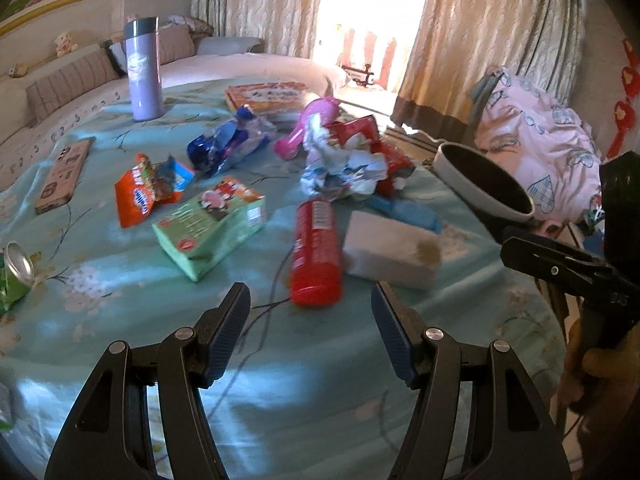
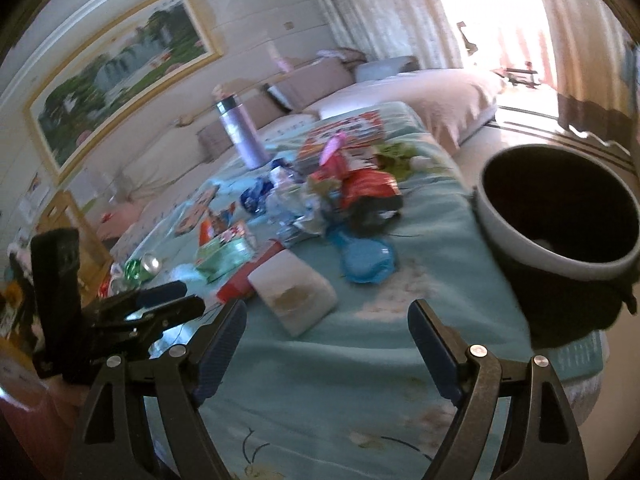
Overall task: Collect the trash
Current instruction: 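Grasp the red tube with the left tool while the right tool grasps the white block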
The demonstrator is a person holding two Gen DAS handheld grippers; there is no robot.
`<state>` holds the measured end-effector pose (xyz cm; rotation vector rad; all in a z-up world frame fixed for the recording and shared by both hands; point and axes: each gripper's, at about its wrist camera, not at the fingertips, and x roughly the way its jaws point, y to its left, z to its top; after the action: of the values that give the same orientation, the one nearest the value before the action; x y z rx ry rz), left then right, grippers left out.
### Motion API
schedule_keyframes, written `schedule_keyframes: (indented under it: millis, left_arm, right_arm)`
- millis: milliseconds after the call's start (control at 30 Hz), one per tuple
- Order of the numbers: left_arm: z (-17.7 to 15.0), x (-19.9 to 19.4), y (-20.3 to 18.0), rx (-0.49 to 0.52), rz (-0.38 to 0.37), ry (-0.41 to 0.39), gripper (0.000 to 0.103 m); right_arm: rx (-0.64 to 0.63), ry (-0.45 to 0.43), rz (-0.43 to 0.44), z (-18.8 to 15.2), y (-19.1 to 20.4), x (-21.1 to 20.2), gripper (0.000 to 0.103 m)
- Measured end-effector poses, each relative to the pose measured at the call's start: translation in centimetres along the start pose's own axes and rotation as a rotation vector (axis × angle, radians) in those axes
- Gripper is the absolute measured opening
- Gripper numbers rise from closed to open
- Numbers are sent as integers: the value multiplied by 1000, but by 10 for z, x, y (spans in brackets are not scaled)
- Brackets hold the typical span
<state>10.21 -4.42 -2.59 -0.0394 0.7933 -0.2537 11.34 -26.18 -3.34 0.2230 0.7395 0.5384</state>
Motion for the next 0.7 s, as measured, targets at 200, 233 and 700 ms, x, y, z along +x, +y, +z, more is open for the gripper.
schedule_keyframes:
  millis: [200, 233, 700]
  left_arm:
    - [1, 10, 9, 16, 3, 46, 64]
    - [2, 12, 11, 13, -3, 53, 64]
    - [21, 44, -1, 61, -8, 119, 64]
  right_arm:
    - [-137, 75, 30, 4, 17, 26, 84]
    - [-167, 93, 35, 6, 20, 33, 84]
    - [-251, 194, 21, 12, 21, 72, 51]
